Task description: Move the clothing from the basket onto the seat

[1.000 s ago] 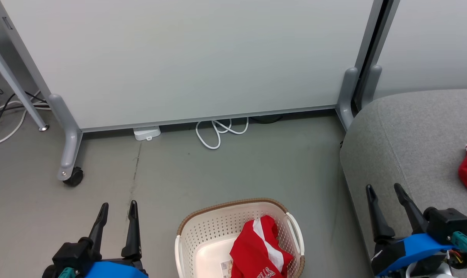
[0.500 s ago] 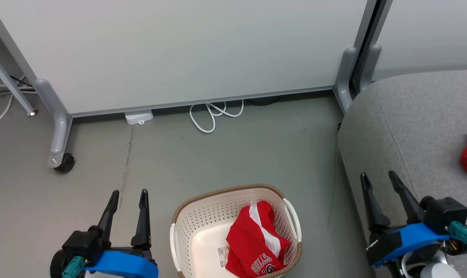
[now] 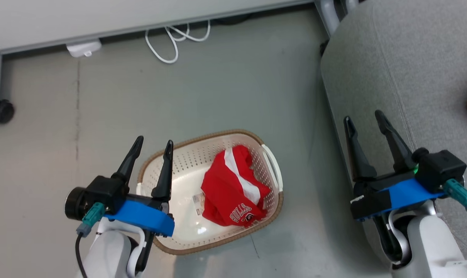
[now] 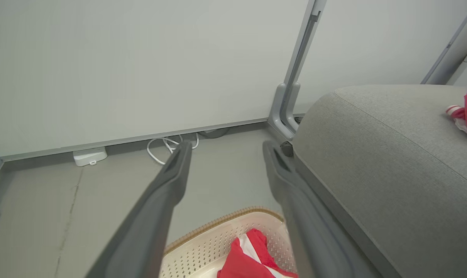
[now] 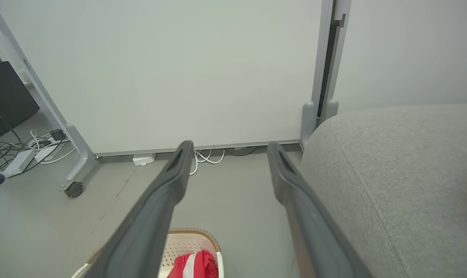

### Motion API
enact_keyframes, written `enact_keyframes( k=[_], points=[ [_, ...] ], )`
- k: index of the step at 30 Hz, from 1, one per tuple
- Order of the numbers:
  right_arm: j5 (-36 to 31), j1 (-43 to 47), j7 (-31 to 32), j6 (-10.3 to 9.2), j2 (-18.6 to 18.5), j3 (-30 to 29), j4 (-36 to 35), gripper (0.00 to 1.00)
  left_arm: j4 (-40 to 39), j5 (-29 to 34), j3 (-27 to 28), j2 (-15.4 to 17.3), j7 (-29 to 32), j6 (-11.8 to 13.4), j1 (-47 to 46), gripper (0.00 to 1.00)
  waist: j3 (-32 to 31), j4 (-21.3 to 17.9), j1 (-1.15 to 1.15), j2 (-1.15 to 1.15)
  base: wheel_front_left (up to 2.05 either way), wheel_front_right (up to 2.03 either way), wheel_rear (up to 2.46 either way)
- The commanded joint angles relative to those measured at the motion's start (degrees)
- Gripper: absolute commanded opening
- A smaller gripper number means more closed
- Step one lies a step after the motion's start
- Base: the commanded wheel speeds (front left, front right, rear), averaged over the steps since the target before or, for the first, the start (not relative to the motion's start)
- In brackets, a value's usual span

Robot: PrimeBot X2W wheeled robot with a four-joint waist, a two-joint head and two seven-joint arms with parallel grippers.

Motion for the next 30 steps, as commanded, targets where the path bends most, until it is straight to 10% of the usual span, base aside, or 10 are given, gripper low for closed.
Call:
enact_keyframes(
  k=[1, 13, 30],
  points=[
    [-0.13, -1.87, -0.55, 0.03, 0.01, 0.48, -0.51, 1.00, 0.81, -0.36, -0.83, 0.61, -0.27, -0.10, -2.47, 1.00, 6.83, -3.98, -0.01, 0.00, 0.00, 0.00, 0.00],
    [1.15, -8.95, -2.47, 0.03, 0.02, 3.69, -2.40, 1.00, 15.59, -2.51, -11.85, 3.49, -0.28, -0.11, -16.44, 1.00, 20.53, -8.59, -0.01, 0.00, 0.00, 0.00, 0.00],
    [2.58, -11.90, -4.22, 0.03, 0.02, 7.25, -3.81, 1.00, 37.26, -12.29, -21.30, -1.67, 1.25, -0.10, -30.55, 1.00, 31.26, -11.10, -0.01, 0.00, 0.00, 0.00, 0.00]
  ],
)
